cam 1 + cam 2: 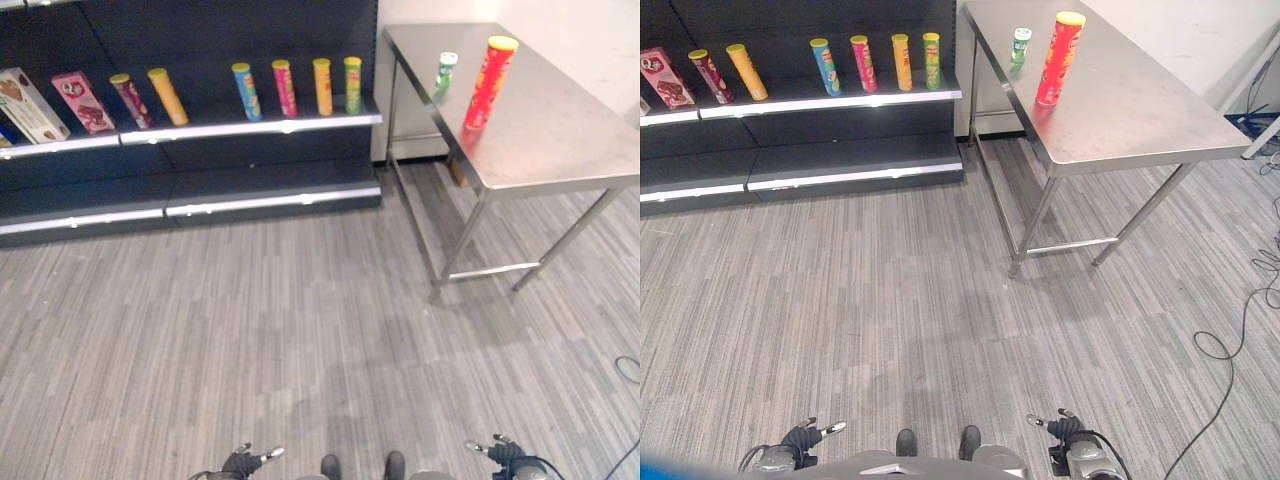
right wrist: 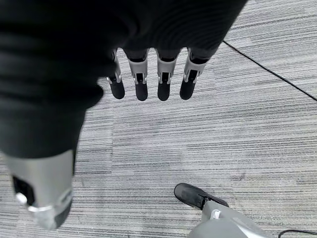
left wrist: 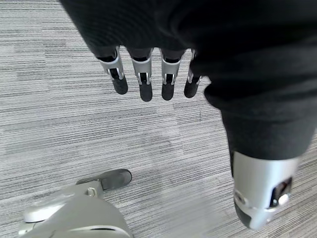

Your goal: Put the goods on the table back onto the shelves and tidy them up.

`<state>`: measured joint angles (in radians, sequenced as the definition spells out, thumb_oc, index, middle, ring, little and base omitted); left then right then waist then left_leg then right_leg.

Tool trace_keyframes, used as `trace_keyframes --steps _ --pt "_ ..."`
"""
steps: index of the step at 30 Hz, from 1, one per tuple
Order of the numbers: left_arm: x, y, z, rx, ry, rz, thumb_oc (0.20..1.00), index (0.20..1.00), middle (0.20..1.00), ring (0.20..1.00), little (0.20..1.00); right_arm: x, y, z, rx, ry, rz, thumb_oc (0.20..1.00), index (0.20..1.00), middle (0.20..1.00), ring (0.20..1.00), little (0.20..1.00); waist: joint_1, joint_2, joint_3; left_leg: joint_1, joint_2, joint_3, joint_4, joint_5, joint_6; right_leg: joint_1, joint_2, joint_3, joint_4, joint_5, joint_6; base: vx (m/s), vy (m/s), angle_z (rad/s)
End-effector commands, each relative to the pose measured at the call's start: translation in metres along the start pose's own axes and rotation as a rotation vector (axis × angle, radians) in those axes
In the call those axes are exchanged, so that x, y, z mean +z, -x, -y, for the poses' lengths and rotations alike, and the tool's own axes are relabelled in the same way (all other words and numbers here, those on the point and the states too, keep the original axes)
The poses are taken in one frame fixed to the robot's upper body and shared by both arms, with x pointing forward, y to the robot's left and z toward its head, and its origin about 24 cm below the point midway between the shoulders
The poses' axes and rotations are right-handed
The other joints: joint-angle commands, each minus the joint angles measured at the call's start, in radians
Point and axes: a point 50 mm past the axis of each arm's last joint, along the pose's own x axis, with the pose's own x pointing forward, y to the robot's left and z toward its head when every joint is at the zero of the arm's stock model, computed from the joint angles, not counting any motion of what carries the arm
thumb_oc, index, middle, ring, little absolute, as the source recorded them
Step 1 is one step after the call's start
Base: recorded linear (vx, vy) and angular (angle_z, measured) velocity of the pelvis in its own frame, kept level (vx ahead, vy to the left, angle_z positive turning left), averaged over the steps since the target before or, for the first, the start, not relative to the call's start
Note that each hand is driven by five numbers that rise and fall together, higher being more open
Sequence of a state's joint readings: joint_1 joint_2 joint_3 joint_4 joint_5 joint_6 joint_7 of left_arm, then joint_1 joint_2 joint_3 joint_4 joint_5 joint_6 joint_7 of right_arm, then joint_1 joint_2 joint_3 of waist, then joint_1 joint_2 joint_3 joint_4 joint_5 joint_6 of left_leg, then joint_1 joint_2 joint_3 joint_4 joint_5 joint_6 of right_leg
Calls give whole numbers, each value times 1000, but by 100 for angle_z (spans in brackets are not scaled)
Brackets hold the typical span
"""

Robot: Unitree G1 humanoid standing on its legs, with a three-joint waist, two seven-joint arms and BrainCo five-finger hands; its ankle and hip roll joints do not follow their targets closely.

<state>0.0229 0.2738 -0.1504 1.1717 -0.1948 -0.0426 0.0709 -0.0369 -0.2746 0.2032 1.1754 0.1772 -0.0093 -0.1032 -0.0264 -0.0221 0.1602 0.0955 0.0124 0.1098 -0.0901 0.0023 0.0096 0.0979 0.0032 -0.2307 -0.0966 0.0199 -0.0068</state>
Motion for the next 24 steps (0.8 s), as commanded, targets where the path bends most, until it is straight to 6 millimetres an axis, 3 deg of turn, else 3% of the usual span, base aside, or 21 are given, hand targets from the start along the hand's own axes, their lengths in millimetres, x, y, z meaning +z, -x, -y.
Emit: trace_keyframes --steps 1,24 --pt "18 -4 -7 17 21 38 1000 1000 1000 1000 1000 17 -3 9 -28 -15 40 1000 1000 1000 1000 1000 -6 -16 -6 51 86 -11 3 -77 -94 22 -127 33 32 -60 144 0 0 0" --pt "20 -4 -5 8 12 39 1000 1000 1000 1000 1000 18 -3 12 -36 -13 41 1000 1000 1000 1000 1000 -9 -12 0 43 99 -30 3 -70 -100 21 -112 35 37 -78 129 -1 -14 1"
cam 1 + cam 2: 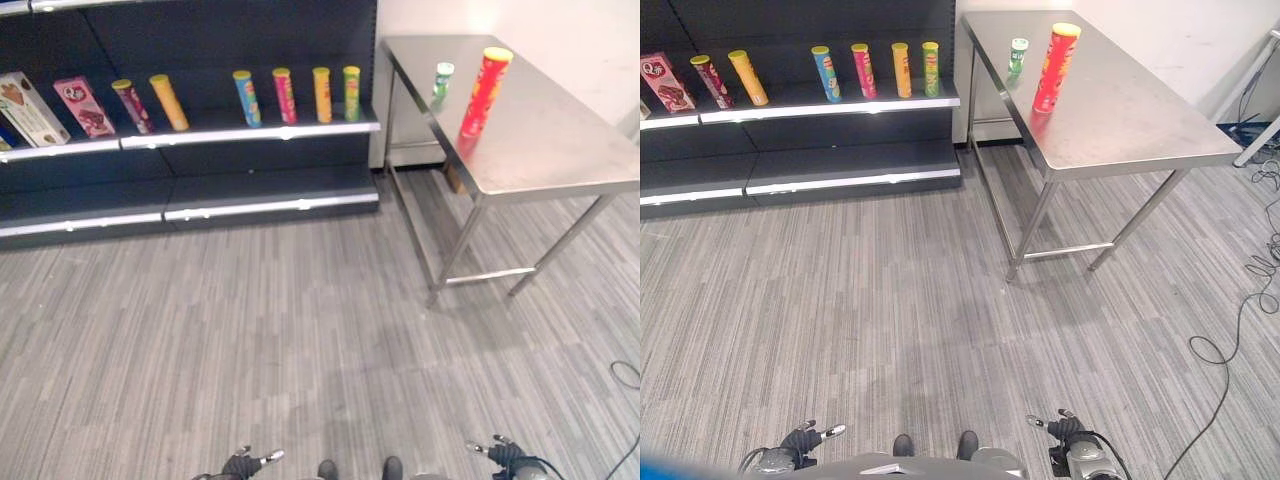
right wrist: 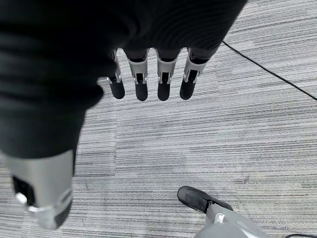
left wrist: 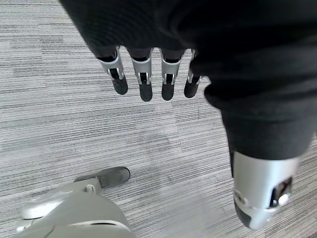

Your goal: Put the goods on the table back onto the shelves and tidy them up.

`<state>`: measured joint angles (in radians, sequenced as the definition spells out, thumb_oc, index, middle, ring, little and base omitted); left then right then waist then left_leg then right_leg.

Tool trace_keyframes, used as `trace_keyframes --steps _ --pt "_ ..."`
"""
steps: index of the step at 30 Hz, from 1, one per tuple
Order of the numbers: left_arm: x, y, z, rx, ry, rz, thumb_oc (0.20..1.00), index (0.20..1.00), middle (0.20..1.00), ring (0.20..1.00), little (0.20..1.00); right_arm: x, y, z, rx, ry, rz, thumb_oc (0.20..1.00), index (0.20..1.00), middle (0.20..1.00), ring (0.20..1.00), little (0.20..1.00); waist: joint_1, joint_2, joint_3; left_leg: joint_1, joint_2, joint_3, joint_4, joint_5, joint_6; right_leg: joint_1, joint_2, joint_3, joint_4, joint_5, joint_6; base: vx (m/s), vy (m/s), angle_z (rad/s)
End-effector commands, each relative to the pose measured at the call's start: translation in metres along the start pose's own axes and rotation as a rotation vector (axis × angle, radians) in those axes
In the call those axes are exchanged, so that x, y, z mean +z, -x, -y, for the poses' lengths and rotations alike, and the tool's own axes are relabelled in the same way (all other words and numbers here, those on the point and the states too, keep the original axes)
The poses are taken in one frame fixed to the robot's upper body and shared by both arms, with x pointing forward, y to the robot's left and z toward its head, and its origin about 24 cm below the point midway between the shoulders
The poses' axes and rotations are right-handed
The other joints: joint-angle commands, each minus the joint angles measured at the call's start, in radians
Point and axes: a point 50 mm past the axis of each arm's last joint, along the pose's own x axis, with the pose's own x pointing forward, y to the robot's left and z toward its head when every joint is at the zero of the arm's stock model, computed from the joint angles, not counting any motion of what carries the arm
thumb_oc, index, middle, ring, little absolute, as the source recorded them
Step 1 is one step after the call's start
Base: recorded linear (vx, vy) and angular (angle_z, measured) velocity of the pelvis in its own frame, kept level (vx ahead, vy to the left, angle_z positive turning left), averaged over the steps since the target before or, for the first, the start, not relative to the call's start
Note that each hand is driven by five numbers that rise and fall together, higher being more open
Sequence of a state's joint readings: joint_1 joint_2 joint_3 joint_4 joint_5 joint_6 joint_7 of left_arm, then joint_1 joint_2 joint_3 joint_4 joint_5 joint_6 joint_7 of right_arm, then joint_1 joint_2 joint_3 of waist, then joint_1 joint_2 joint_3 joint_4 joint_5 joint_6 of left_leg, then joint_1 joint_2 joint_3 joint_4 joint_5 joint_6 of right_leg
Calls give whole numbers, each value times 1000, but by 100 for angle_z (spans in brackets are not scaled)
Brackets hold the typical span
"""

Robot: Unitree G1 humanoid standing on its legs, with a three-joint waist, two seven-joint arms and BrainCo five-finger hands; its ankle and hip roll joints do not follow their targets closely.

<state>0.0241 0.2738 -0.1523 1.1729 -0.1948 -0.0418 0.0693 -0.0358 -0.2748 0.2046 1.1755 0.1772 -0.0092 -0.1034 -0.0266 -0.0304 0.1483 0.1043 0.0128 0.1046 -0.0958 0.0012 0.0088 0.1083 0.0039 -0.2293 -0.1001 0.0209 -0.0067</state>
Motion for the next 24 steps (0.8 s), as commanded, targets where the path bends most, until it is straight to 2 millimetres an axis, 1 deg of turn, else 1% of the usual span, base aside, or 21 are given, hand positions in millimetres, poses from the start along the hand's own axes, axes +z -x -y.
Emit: trace_keyframes --steps 1,9,10,11,13,14,15,16,17,18,19,20,21,22,23,24 --pt "21 -4 -5 11 16 42 1000 1000 1000 1000 1000 18 -3 13 -36 -16 43 1000 1000 1000 1000 1000 -9 -4 11 34 99 -27 9 -69 -100 10 -111 35 41 -80 128 11 -47 4" --pt "26 -5 -7 15 25 56 1000 1000 1000 1000 1000 17 -3 14 -38 -8 42 1000 1000 1000 1000 1000 -11 -4 18 7 118 -44 41 -70 -108 -2 -91 46 56 -100 110 0 -74 3" --pt "28 -5 -8 18 31 64 1000 1000 1000 1000 1000 17 -3 15 -38 2 42 1000 1000 1000 1000 1000 -10 -8 26 -19 125 -54 77 -75 -112 -9 -83 49 61 -107 100 -16 -71 5" --pt "28 -5 -8 18 31 64 1000 1000 1000 1000 1000 17 -3 15 -38 2 42 1000 1000 1000 1000 1000 -11 -8 25 -21 125 -55 79 -76 -112 -10 -83 49 61 -107 100 -30 -142 10" --pt "33 -6 -8 19 44 76 1000 1000 1000 1000 1000 18 -3 14 -35 11 45 1000 1000 1000 1000 1000 -7 -16 39 -65 131 -65 157 -88 -120 -16 -72 48 68 -116 83 -19 -138 15" --pt "33 -6 -8 17 59 80 1000 1000 1000 1000 1000 17 -3 15 -34 15 42 1000 1000 1000 1000 1000 -2 -24 49 -93 128 -70 222 -97 -126 -13 -68 47 70 -125 74 -10 -95 10" --pt "34 -6 -8 17 59 80 1000 1000 1000 1000 1000 17 -3 15 -34 15 43 1000 1000 1000 1000 1000 -3 -23 49 -98 129 -72 229 -101 -127 -14 -67 46 71 -125 73 -24 -102 13" --pt "35 -6 -7 12 70 86 1000 1000 1000 1000 1000 17 -3 16 -30 23 46 1000 1000 1000 1000 1000 5 -28 66 -134 123 -78 296 -86 -132 -10 -65 41 73 -130 64 -33 -168 20" --pt "40 -6 -5 7 110 106 1000 1000 1000 1000 1000 20 -3 17 -30 49 54 1000 1000 1000 1000 1000 24 -39 105 -247 112 -118 503 -25 -135 7 -59 27 76 -140 43 -34 -167 36" --pt "40 -6 -5 7 111 106 1000 1000 1000 1000 1000 20 -4 17 -30 48 55 1000 1000 1000 1000 1000 21 -37 105 -252 113 -121 510 -28 -136 7 -57 25 76 -140 42 -4 -161 47" --pt "40 -6 -4 12 131 108 1000 1000 1000 1000 1000 21 -4 18 -31 57 57 1000 1000 1000 1000 1000 34 -41 121 -291 105 -140 575 13 -135 20 -56 23 73 -142 39 125 -87 30" --pt "35 -5 -4 17 185 95 1000 1000 1000 1000 1000 22 -4 19 -33 66 58 1000 1000 1000 1000 1000 53 -43 132 -383 109 -142 583 45 -134 45 -49 23 63 -157 39 226 -104 11" --pt "31 -5 -4 21 209 80 1000 1000 1000 1000 1000 24 -4 19 -33 68 61 1000 1000 1000 1000 1000 68 -48 130 -420 112 -139 539 46 -131 56 -46 29 55 -167 41 315 -64 -2" --pt "26 -4 -3 24 226 69 1000 1000 1000 1000 1000 26 -4 19 -32 68 67 1000 1000 1000 1000 1000 83 -51 127 -445 116 -140 491 48 -129 68 -44 37 46 -176 46 209 -17 10" --pt "26 -4 -4 25 226 68 1000 1000 1000 1000 1000 26 -4 19 -31 68 67 1000 1000 1000 1000 1000 84 -52 128 -442 115 -138 491 46 -129 70 -45 39 46 -177 47 239 18 12" --pt "19 -4 -4 35 243 49 1000 1000 1000 1000 1000 27 -4 18 -29 74 72 1000 1000 1000 1000 1000 100 -50 124 -461 118 -141 417 67 -131 88 -39 48 33 -191 54 263 61 -4"
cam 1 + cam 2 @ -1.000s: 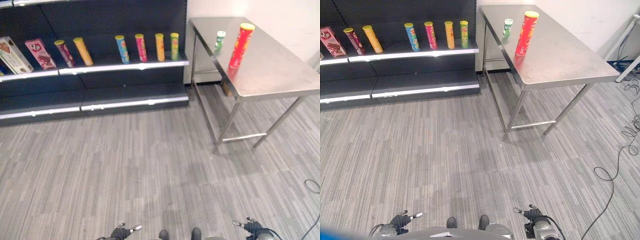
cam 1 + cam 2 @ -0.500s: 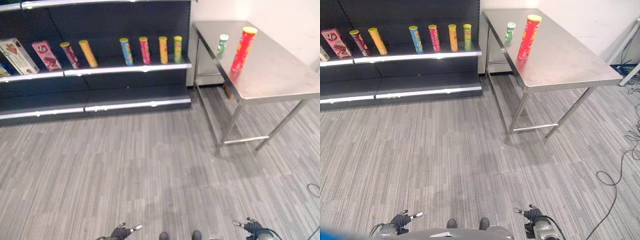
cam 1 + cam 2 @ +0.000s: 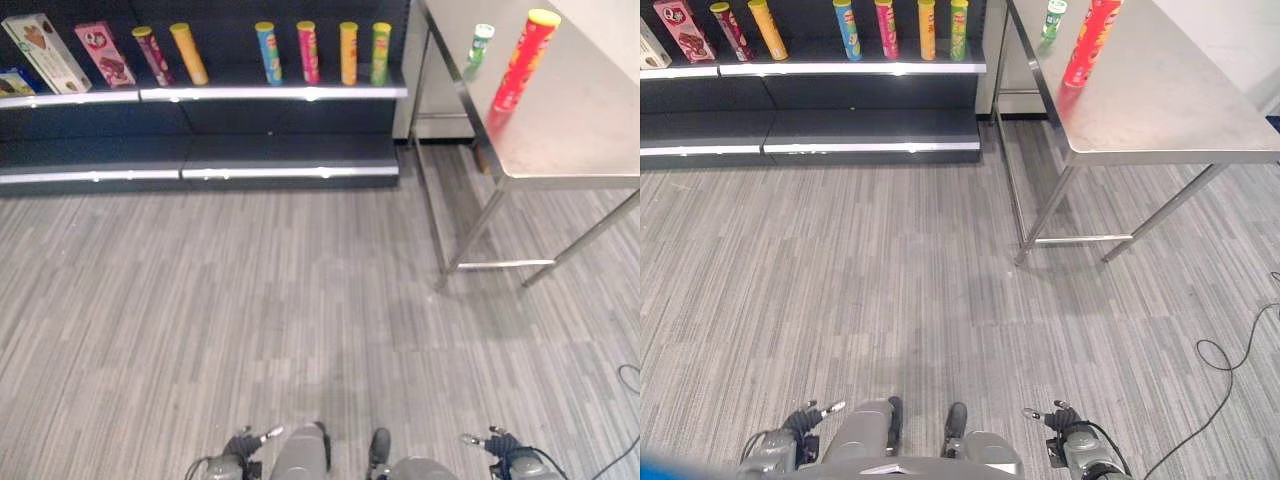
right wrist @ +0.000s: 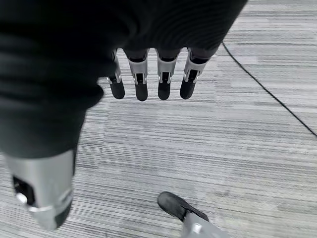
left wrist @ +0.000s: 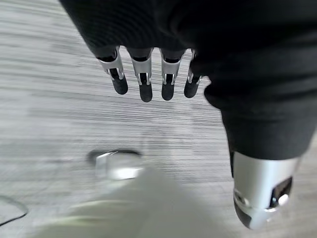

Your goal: Put the goods on the table back onto the shelves and tidy them up.

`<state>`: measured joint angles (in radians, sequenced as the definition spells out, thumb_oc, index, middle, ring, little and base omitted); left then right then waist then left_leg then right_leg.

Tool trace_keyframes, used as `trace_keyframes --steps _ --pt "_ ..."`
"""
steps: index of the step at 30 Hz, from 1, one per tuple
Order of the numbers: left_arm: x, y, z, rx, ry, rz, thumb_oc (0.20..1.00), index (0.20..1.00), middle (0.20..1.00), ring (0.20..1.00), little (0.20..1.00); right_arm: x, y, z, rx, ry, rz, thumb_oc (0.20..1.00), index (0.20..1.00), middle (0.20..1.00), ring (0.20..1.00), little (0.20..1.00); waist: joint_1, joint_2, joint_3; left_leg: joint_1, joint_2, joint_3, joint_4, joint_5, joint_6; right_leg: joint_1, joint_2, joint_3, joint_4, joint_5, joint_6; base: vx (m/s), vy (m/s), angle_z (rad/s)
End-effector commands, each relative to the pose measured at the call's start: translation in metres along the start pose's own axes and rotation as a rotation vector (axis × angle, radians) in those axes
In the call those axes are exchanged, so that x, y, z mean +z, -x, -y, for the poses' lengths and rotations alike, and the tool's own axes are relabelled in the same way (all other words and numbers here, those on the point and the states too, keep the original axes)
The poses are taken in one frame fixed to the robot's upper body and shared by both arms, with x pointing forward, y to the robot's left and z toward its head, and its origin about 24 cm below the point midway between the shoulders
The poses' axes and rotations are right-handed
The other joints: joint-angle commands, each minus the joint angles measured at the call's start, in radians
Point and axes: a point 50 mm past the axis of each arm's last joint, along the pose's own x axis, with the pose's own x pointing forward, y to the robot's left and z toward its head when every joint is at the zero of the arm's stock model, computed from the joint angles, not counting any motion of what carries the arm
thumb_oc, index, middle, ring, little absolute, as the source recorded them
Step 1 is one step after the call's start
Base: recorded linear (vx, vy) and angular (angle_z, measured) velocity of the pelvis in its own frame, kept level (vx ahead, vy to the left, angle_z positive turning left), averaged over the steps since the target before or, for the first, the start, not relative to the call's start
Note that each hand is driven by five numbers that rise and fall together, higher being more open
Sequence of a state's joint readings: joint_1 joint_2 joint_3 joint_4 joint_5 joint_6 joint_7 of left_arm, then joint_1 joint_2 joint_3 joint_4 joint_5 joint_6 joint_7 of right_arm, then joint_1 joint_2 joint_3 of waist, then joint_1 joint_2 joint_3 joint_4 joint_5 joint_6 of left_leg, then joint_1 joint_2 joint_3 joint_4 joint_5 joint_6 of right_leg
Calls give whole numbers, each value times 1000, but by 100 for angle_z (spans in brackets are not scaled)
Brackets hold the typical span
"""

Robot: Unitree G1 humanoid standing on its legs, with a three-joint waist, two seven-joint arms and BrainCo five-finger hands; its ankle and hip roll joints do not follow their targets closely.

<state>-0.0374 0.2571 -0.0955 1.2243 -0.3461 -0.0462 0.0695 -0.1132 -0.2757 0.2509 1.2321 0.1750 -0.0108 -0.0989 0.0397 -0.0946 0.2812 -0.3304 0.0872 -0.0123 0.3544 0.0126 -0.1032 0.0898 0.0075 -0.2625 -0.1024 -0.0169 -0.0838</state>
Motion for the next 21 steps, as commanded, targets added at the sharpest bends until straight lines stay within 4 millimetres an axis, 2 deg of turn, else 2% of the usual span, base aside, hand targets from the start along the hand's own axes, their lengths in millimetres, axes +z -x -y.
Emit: trace_keyframes --steps 1,2,3,5,7,9,11,12,13,14,15,16,17,18,19,20,21 --pt "4 1 -4 12 42 37 1000 1000 1000 1000 1000 9 0 19 -35 34 53 1000 1000 1000 1000 1000 47 28 -18 -31 53 -38 -129 91 -26 122 -30 95 26 -164 137 412 92 -20" --pt "1 1 -5 20 48 32 1000 1000 1000 1000 1000 10 0 20 -37 41 61 1000 1000 1000 1000 1000 59 31 -19 -26 61 -40 -221 122 -29 147 -30 111 19 -178 142 594 150 -48" --pt "-2 2 -5 21 50 28 1000 1000 1000 1000 1000 15 -1 22 -46 50 72 1000 1000 1000 1000 1000 71 37 -29 -78 77 4 -331 150 -43 191 -29 139 15 -217 152 625 160 -49" --pt "-6 2 -7 25 48 16 1000 1000 1000 1000 1000 15 -1 22 -47 47 72 1000 1000 1000 1000 1000 87 37 -42 -96 82 71 -350 168 -41 232 -37 170 15 -240 158 511 172 -43" --pt "-11 3 -9 26 49 -1 1000 1000 1000 1000 1000 12 0 20 -36 47 66 1000 1000 1000 1000 1000 99 41 -56 -71 77 75 -370 173 -28 243 -43 185 15 -240 163 351 191 -65" --pt "-14 4 -13 34 47 -10 1000 1000 1000 1000 1000 11 0 15 -22 52 62 1000 1000 1000 1000 1000 104 47 -69 -53 63 60 -359 223 -24 249 -63 203 42 -253 172 479 323 -84" --pt "-13 4 -18 47 22 -10 1000 1000 1000 1000 1000 9 0 11 -11 25 61 1000 1000 1000 1000 1000 103 33 -90 -49 42 76 -310 206 -4 230 -108 211 89 -223 209 514 342 -99" --pt "-9 3 -21 52 7 4 1000 1000 1000 1000 1000 8 1 9 -5 20 61 1000 1000 1000 1000 1000 93 15 -104 -14 4 86 -307 167 25 191 -154 221 185 -141 244 360 237 -105" --pt "-9 3 -21 52 7 4 1000 1000 1000 1000 1000 8 1 9 -5 20 61 1000 1000 1000 1000 1000 93 15 -104 -14 4 86 -307 167 25 191 -154 221 185 -141 244 337 268 -96" --pt "-5 3 -22 51 2 19 1000 1000 1000 1000 1000 12 0 8 -1 18 75 1000 1000 1000 1000 1000 92 14 -107 6 -12 93 -310 146 41 159 -163 237 250 -90 258 224 218 -39" --pt "3 2 -23 47 -1 47 1000 1000 1000 1000 1000 16 1 8 -2 5 93 1000 1000 1000 1000 1000 86 13 -103 22 -29 103 -310 119 62 119 -177 255 354 -11 272 370 397 -7" --pt "13 2 -24 46 -4 80 1000 1000 1000 1000 1000 26 1 10 -11 -21 129 1000 1000 1000 1000 1000 65 31 -83 77 -46 107 -318 81 93 21 -196 250 530 100 277 325 407 11" --pt "18 1 -25 50 -23 93 1000 1000 1000 1000 1000 33 1 12 -20 -45 155 1000 1000 1000 1000 1000 43 43 -63 116 -59 103 -332 62 112 -32 -213 237 616 154 275 198 286 -16" --pt "18 1 -24 49 -23 93 1000 1000 1000 1000 1000 33 1 12 -20 -45 155 1000 1000 1000 1000 1000 44 46 -64 114 -56 104 -331 62 112 -33 -210 238 614 157 274 204 272 0" --pt "21 1 -27 55 -52 100 1000 1000 1000 1000 1000 41 1 13 -24 -68 187 1000 1000 1000 1000 1000 15 74 -44 179 -54 104 -361 43 126 -111 -221 222 697 166 259 275 246 12" --pt "23 1 -26 55 -49 108 1000 1000 1000 1000 1000 44 2 14 -29 -74 200 1000 1000 1000 1000 1000 -5 87 -33 220 -57 99 -381 26 130 -155 -223 204 689 114 241 278 245 26" --pt "23 1 -26 55 -49 108 1000 1000 1000 1000 1000 44 2 14 -29 -74 200 1000 1000 1000 1000 1000 -5 87 -33 220 -57 99 -381 26 130 -155 -222 204 689 114 241 377 152 -12"
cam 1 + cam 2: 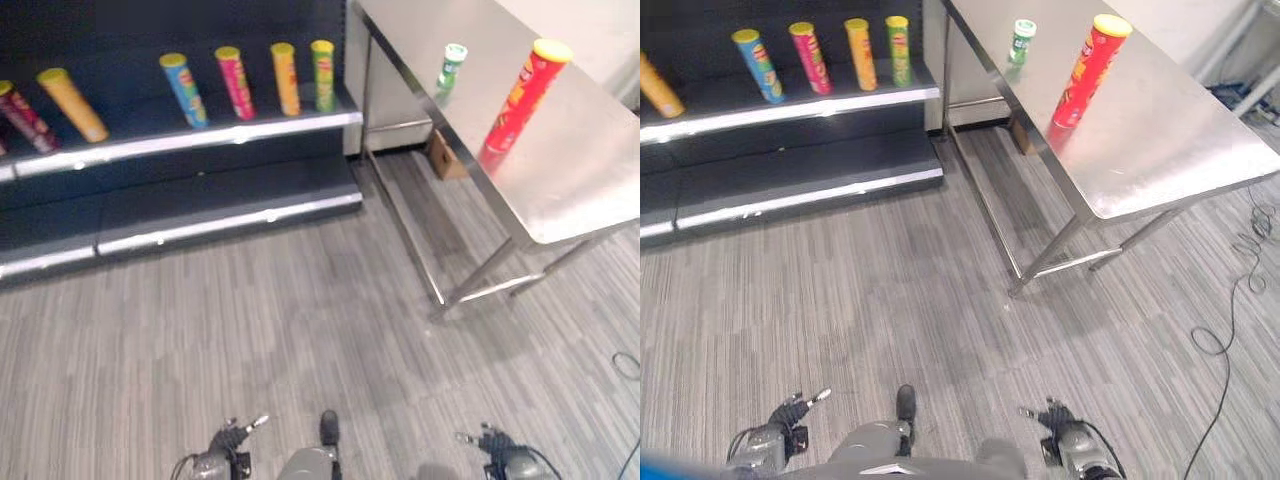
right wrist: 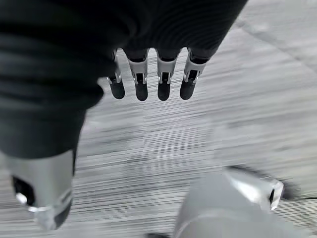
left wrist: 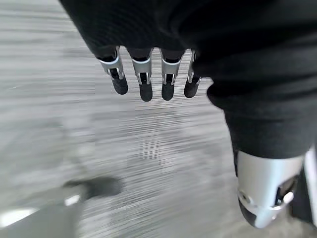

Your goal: Put the goods on the table back onto the shelves and tidy them up.

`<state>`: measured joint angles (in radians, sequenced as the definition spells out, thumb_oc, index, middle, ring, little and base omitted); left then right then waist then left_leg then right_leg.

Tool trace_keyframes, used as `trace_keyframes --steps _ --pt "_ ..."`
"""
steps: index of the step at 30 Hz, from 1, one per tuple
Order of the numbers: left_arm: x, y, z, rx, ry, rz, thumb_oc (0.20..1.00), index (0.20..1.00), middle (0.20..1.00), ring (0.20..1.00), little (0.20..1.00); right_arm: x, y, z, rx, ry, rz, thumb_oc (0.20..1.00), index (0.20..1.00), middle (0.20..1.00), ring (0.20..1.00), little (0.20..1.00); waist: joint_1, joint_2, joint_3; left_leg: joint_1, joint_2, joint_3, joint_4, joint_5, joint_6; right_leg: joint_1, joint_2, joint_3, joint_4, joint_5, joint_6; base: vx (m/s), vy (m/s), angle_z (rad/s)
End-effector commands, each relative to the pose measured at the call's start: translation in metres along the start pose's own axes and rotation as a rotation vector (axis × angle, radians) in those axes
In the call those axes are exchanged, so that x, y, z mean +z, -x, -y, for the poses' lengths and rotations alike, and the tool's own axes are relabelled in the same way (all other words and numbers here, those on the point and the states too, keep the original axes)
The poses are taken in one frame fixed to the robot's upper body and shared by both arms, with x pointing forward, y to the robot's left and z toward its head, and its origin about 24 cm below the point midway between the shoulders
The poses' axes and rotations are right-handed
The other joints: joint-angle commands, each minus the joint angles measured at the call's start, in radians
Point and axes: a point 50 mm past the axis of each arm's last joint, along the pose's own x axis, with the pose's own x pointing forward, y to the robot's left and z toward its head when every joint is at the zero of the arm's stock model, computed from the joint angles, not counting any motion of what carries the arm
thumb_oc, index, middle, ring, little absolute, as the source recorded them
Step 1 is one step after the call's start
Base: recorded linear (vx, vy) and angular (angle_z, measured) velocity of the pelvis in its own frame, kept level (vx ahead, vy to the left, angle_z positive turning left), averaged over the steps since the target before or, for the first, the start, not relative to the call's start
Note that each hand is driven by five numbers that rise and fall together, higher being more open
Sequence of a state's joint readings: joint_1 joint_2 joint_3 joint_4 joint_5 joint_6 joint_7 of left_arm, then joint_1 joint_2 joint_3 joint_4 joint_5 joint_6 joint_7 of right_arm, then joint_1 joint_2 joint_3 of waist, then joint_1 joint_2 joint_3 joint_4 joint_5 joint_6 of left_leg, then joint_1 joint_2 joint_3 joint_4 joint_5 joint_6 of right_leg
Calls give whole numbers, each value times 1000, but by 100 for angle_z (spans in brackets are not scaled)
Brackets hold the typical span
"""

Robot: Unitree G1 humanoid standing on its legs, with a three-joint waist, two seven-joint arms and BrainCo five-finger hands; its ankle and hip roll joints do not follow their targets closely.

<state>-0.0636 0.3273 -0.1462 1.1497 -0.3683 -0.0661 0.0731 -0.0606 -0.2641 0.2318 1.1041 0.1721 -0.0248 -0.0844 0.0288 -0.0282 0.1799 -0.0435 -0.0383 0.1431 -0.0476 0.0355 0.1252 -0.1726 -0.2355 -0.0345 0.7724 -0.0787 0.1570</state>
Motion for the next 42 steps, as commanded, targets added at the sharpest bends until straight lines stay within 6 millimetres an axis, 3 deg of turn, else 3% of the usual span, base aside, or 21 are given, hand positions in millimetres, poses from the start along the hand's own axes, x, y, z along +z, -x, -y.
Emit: trace_keyframes --steps 1,2,3,6,8,10,12,15,17,18,19,20,21,22,25,27,28,31,32,38,42 --pt "-9 3 -10 31 -4 -10 1000 1000 1000 1000 1000 36 -4 26 -82 -45 116 1000 1000 1000 1000 1000 -20 35 83 -10 60 -67 12 -31 -97 48 28 -61 -268 98 -15 248 71 -22" --pt "-9 3 -10 31 -4 -10 1000 1000 1000 1000 1000 37 -4 26 -82 -45 117 1000 1000 1000 1000 1000 -20 37 81 -13 63 -67 13 -31 -98 48 31 -62 -271 101 -16 485 97 -10" --pt "-9 3 -6 19 -16 -13 1000 1000 1000 1000 1000 38 -5 28 -91 -48 111 1000 1000 1000 1000 1000 -47 44 93 34 50 -85 15 -67 -100 2 61 -80 -427 58 -20 390 28 7" --pt "-11 2 -4 13 -29 -24 1000 1000 1000 1000 1000 35 -5 30 -97 -51 94 1000 1000 1000 1000 1000 -73 33 99 89 30 -112 8 -100 -104 -14 85 -67 -613 84 -3 329 6 -9" --pt "-12 2 -3 10 -62 -38 1000 1000 1000 1000 1000 26 -5 31 -101 -40 50 1000 1000 1000 1000 1000 -113 23 101 172 9 -157 -14 -147 -108 -100 114 -47 -821 178 40 547 8 31" --pt "-14 2 -2 1 -94 -49 1000 1000 1000 1000 1000 17 -4 32 -102 -13 19 1000 1000 1000 1000 1000 -133 30 107 234 16 -182 -29 -179 -114 -140 135 -51 -851 193 52 590 -27 65" --pt "-18 2 4 -21 -136 -56 1000 1000 1000 1000 1000 5 -2 34 -102 -14 -13 1000 1000 1000 1000 1000 -145 9 85 280 5 -225 -26 -228 -115 -101 132 -52 -847 239 26 538 -136 43" --pt "-16 2 11 -45 -151 -45 1000 1000 1000 1000 1000 -6 0 42 -118 -23 -42 1000 1000 1000 1000 1000 -164 20 54 296 33 -251 11 -267 -137 -63 146 -59 -842 245 10 353 -165 65" --pt "-17 2 12 -49 -150 -49 1000 1000 1000 1000 1000 -9 1 44 -123 -24 -51 1000 1000 1000 1000 1000 -169 27 45 293 47 -252 43 -259 -151 -51 155 -65 -836 239 -2 368 -174 77" --pt "-14 2 16 -61 -154 -37 1000 1000 1000 1000 1000 -15 3 49 -141 -44 -65 1000 1000 1000 1000 1000 -173 37 36 278 79 -236 135 -207 -194 -15 169 -81 -833 217 -19 201 -91 16" --pt "-14 2 16 -61 -154 -37 1000 1000 1000 1000 1000 -15 3 49 -141 -44 -65 1000 1000 1000 1000 1000 -176 34 35 274 76 -238 134 -203 -194 -18 165 -82 -832 218 -19 381 -201 8" --pt "-9 1 19 -73 -159 -19 1000 1000 1000 1000 1000 -23 5 53 -155 -68 -85 1000 1000 1000 1000 1000 -189 36 23 240 99 -203 237 -123 -234 32 186 -97 -841 179 -51 175 -111 13" --pt "-10 1 19 -73 -159 -19 1000 1000 1000 1000 1000 -23 5 53 -155 -68 -85 1000 1000 1000 1000 1000 -189 37 23 239 100 -203 239 -125 -235 33 187 -98 -841 179 -51 351 -253 31" --pt "-2 0 19 -78 -163 2 1000 1000 1000 1000 1000 -30 7 57 -168 -83 -110 1000 1000 1000 1000 1000 -189 18 31 161 102 -186 459 -36 -265 85 195 -102 -847 141 -85 243 -207 43" --pt "1 0 19 -72 -156 13 1000 1000 1000 1000 1000 -37 9 59 -183 -100 -138 1000 1000 1000 1000 1000 -182 -1 45 86 107 -164 631 5 -269 131 200 -96 -855 114 -105 167 -141 9" --pt "3 0 21 -75 -146 17 1000 1000 1000 1000 1000 -42 10 61 -198 -121 -167 1000 1000 1000 1000 1000 -169 -17 62 9 143 -100 675 -17 -244 162 194 -89 -857 95 -109 203 -98 -31" --pt "1 0 22 -78 -145 8 1000 1000 1000 1000 1000 -48 11 58 -200 -135 -195 1000 1000 1000 1000 1000 -162 -32 69 -47 175 -46 601 -50 -222 184 185 -80 -859 83 -103 189 -24 -17" --pt "-4 0 21 -73 -159 -6 1000 1000 1000 1000 1000 -57 14 58 -206 -139 -231 1000 1000 1000 1000 1000 -148 -34 81 -71 194 -29 473 -77 -216 200 174 -55 -856 76 -88 255 183 -38" --pt "-11 2 21 -73 -171 -28 1000 1000 1000 1000 1000 -70 19 61 -222 -126 -281 1000 1000 1000 1000 1000 -129 -4 77 -89 205 -105 217 -22 -246 242 175 -8 -860 38 -65 326 323 -64" --pt "-18 3 23 -85 -178 -46 1000 1000 1000 1000 1000 -78 22 60 -218 -127 -305 1000 1000 1000 1000 1000 -140 33 55 -3 200 -100 105 -35 -250 249 158 37 -856 42 -42 166 246 -83" --pt "-20 3 14 -69 -200 -59 1000 1000 1000 1000 1000 -73 19 54 -205 -165 -293 1000 1000 1000 1000 1000 -159 41 34 68 176 -4 42 -52 -226 217 116 83 -846 67 -11 68 241 -61"
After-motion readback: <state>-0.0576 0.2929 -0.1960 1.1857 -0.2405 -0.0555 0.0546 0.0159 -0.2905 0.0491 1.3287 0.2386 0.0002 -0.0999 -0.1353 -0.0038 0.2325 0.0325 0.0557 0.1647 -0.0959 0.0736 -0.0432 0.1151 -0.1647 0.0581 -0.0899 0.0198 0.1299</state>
